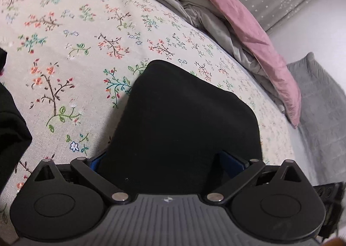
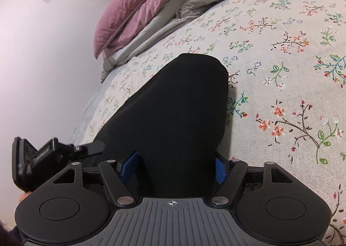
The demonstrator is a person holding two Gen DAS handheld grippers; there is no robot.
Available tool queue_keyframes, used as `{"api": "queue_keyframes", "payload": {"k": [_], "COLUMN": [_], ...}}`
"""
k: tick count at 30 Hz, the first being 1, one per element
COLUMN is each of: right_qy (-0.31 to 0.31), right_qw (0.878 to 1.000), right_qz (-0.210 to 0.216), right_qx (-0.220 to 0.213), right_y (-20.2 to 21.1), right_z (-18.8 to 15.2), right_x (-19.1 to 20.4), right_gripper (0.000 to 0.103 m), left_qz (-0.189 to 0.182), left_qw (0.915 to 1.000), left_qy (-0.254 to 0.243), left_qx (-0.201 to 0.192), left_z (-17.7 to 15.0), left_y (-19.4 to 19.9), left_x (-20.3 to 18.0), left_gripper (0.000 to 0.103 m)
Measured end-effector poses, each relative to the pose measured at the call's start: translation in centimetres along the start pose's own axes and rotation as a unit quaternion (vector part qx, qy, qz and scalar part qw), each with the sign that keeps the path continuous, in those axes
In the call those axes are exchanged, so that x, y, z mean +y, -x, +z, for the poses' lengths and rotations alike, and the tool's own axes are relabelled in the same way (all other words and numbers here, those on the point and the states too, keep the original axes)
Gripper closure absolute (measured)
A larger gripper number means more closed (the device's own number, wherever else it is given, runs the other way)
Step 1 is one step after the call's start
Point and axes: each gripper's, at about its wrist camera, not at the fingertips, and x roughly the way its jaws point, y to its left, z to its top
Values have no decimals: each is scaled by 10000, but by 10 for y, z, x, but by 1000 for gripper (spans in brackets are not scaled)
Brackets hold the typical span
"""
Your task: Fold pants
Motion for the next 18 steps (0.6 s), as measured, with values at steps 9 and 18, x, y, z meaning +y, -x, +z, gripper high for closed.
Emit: {"api": "queue_keyframes", "payload": {"k": [9, 18], "right_qy": [267, 55], "right_qw": [9995, 9999], "right_qz": [-174, -95], "right_qx": [-16, -2], "right_y": [0, -3], "right_z": [1, 1], "right_x": [7, -1], "right_gripper": [68, 66], "left_qz": [856, 894], "left_qw": [9940, 9930], "left_qy": [-631, -710], "left_qx": [-259, -298], "left_z": [-10, -11], "left_y": [-2, -6], "left_x": [-31, -30], "left_gripper": [0, 0]}}
